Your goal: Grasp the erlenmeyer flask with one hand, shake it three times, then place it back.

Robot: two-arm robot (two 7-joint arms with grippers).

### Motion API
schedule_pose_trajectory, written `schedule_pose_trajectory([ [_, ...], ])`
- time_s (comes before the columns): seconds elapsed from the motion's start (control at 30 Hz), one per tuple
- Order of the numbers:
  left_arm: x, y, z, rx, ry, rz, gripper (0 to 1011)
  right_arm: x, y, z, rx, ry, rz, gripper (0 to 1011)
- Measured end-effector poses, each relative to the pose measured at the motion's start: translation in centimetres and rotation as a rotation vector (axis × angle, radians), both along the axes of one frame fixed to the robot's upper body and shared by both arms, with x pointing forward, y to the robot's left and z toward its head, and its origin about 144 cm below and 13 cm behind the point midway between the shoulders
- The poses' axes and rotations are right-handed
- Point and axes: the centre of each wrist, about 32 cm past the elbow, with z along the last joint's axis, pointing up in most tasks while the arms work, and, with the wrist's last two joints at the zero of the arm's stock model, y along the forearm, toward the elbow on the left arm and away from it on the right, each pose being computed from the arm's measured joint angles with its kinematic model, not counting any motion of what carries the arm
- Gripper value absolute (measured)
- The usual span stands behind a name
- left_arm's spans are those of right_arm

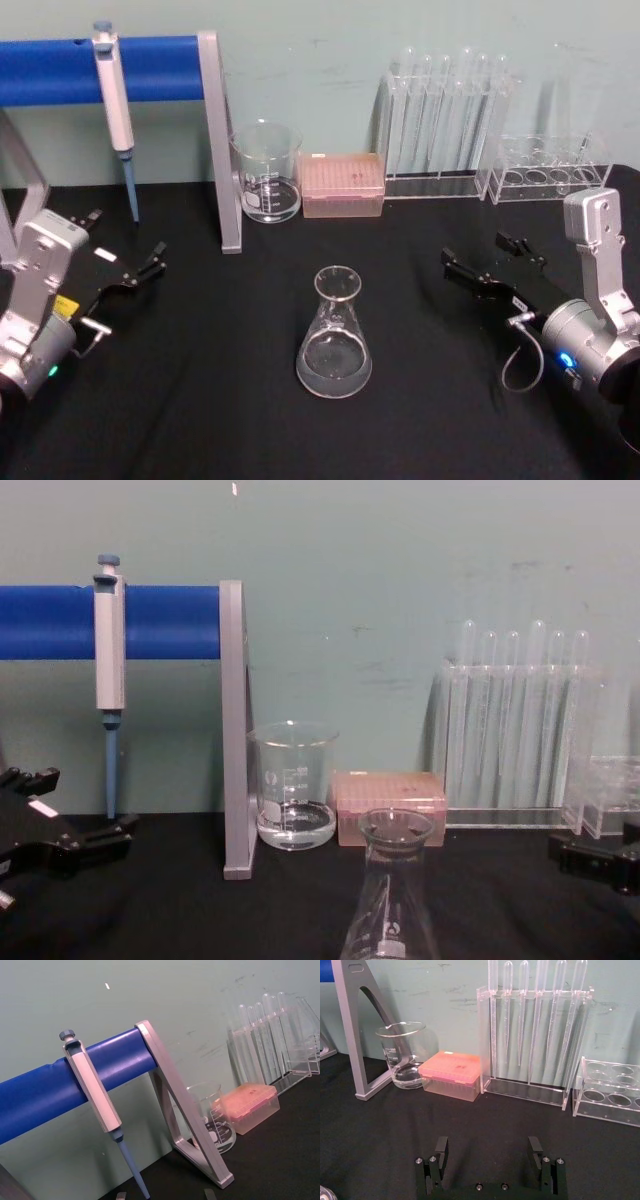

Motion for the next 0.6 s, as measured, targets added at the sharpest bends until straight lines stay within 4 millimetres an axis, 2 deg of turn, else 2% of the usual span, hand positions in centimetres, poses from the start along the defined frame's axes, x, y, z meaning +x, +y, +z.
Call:
schedule_pose_trajectory([
  [0.6, 0.0, 0.0, 0.0, 0.0, 0.0, 0.0, 1001, 0.0, 0.0, 0.0, 0.0, 0.0, 0.0, 1003],
])
